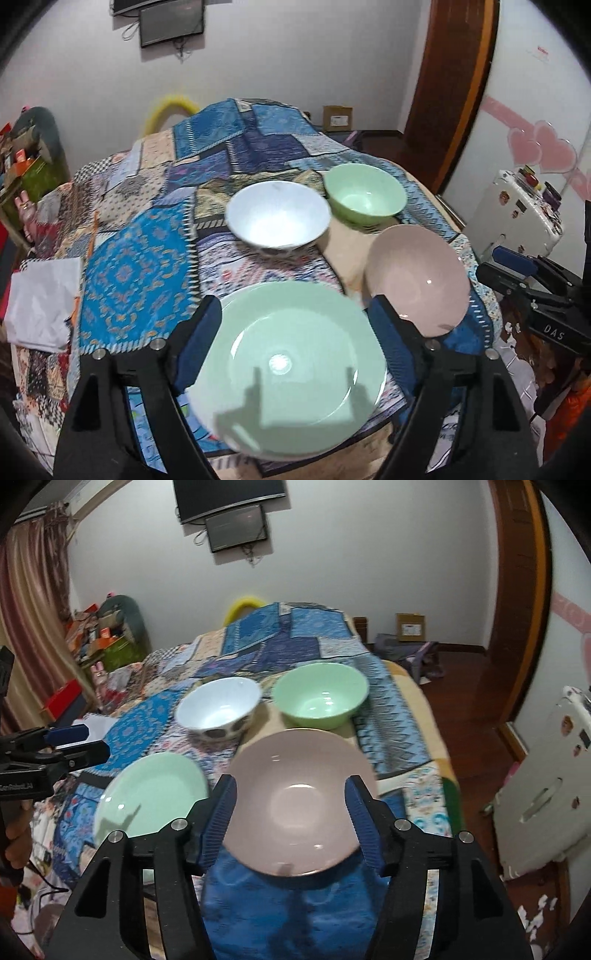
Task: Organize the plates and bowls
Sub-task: 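Move both tools to the pale pink bowl and grip its rim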
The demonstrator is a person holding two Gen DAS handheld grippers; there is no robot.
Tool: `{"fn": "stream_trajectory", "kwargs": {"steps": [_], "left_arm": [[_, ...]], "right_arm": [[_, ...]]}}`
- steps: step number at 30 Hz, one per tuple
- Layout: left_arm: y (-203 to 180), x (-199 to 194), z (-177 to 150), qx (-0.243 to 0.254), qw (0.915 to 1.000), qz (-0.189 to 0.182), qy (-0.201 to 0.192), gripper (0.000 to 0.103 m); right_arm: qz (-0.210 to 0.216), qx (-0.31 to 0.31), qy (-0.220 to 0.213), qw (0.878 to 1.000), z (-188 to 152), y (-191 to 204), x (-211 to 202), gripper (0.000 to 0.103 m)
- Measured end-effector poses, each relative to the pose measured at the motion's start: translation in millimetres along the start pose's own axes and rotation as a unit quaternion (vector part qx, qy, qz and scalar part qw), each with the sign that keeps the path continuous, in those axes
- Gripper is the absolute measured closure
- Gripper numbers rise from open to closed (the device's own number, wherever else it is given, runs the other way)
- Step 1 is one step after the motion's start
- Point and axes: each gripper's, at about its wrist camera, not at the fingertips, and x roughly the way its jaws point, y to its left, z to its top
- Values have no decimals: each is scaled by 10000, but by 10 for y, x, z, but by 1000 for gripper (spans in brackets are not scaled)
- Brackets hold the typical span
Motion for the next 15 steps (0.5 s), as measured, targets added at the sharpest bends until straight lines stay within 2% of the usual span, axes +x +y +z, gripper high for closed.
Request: {"fn": "stream_trajectory", "kwargs": {"steps": [6, 15], "left_arm": [[-276, 311, 78, 174, 9994, -137, 248, 20], [-567, 835, 133, 330, 9968, -302, 661, 20]], "right_arm": [[-98, 126, 118, 9998, -53, -209, 90, 45], [-27, 274, 305, 9992, -140, -415, 279, 45]]}}
